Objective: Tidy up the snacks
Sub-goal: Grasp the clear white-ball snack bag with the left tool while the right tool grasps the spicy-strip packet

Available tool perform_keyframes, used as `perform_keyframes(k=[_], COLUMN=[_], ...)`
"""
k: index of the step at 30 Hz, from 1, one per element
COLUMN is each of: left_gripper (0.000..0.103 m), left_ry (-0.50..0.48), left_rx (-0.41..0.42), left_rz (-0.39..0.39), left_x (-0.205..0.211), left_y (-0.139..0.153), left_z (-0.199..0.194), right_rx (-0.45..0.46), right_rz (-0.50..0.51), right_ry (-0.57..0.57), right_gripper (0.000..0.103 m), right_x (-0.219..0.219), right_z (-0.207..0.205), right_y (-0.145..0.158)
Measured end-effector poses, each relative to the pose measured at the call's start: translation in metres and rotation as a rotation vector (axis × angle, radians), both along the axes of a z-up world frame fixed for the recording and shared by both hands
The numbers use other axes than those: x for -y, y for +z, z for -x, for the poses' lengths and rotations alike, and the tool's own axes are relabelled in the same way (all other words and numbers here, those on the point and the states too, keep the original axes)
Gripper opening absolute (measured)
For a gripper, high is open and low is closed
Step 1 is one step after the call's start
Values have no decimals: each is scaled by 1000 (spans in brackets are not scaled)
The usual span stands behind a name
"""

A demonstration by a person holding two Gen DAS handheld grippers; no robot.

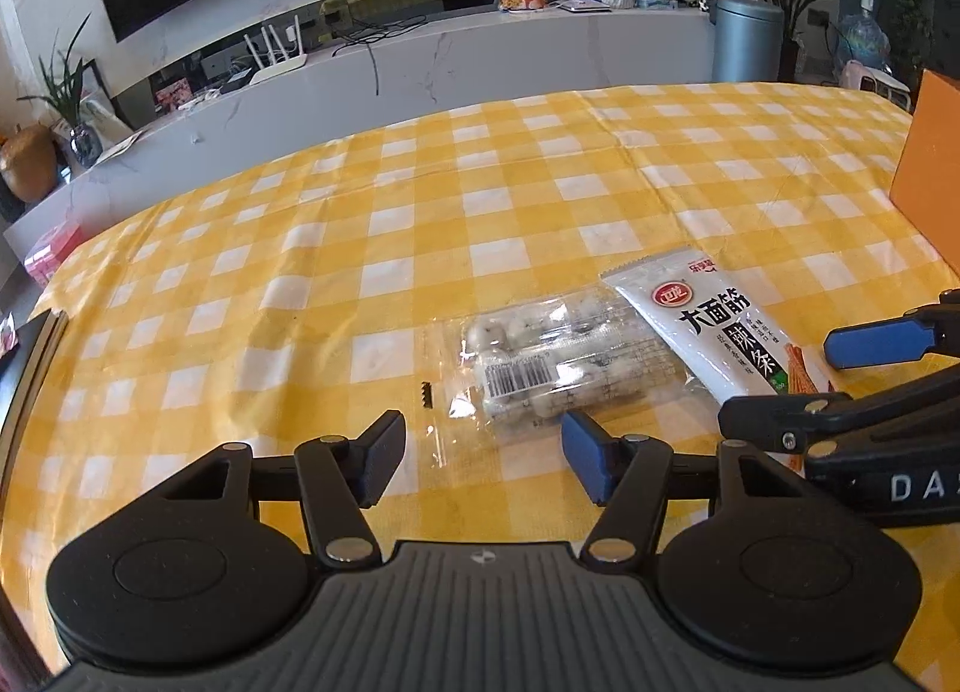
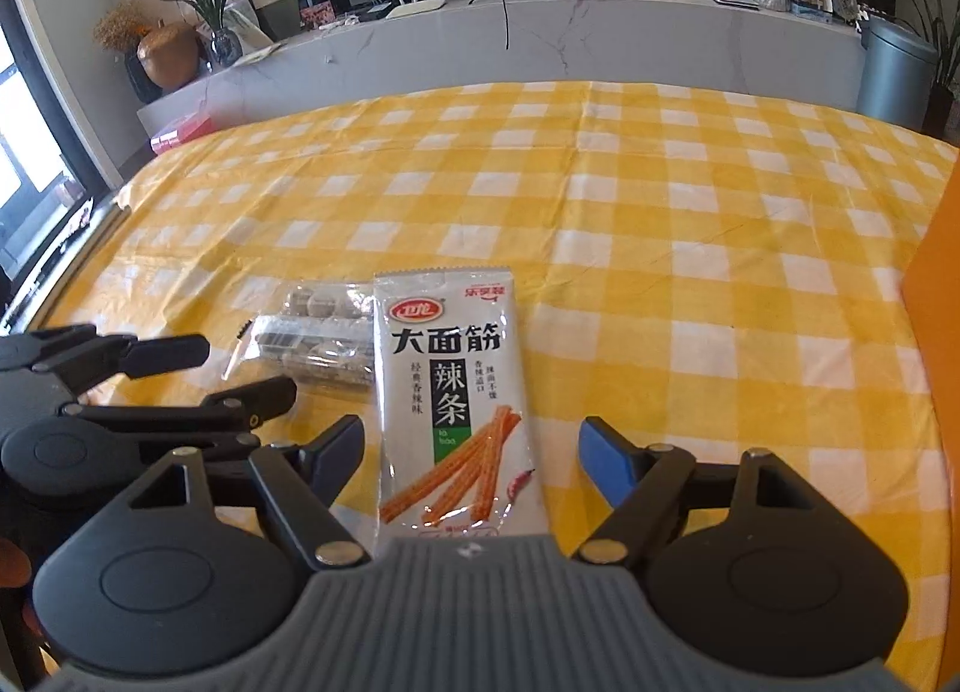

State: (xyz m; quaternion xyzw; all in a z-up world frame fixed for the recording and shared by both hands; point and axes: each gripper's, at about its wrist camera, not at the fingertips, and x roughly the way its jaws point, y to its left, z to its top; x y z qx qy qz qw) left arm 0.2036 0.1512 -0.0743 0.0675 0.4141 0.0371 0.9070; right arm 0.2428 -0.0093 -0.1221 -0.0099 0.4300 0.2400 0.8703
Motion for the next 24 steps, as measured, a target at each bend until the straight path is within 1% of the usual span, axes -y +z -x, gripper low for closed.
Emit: perform_keyframes(k=[1,2,3,4,5,6,9,11,13,14,16,17,18,19,22,24], left_gripper=[70,68,66,64,61,59,44,28,24,18,12,7,5,0,0,0], left_ry=[-12,-24,-33,-42,-52,-60,-72,-66,-57,-54,-49,-47,-48,-51,-83,-97], left_rx=[2,4,10,14,15,15,12,8,5,3,3,3,5,7,5,12], left_rz=[-6,-14,-21,-27,-33,-35,-29,-33,-42,-46,-54,-50,-40,-28,36,56], left_x=[2,3,5,6,6,7,8,8,9,9,12,13,15,18,30,41], left_y=[-1,-1,-2,-2,-2,-2,-2,-2,-2,-1,0,1,2,4,8,10], left_z=[-1,-3,-3,-4,-5,-6,-7,-7,-8,-9,-8,-6,-4,-1,10,18], right_rx=[2,15,24,36,50,55,48,55,59,57,52,52,55,59,63,57], right_rz=[11,21,30,43,61,75,68,85,95,96,97,99,101,102,104,105], right_ry=[1,2,6,5,-2,-8,-15,-37,-54,-58,-58,-55,-52,-51,-57,-59], right_gripper=[70,69,62,52,51,50,49,49,49,49,50,50,50,50,50,50], right_x=[-1,-1,0,1,3,5,18,28,37,40,45,45,46,47,47,48], right_z=[0,2,3,4,4,4,5,7,10,11,13,14,15,16,18,19], right_y=[-1,-1,-2,-2,-1,-1,-1,-1,-1,-1,-1,-1,-1,-2,-2,-2])
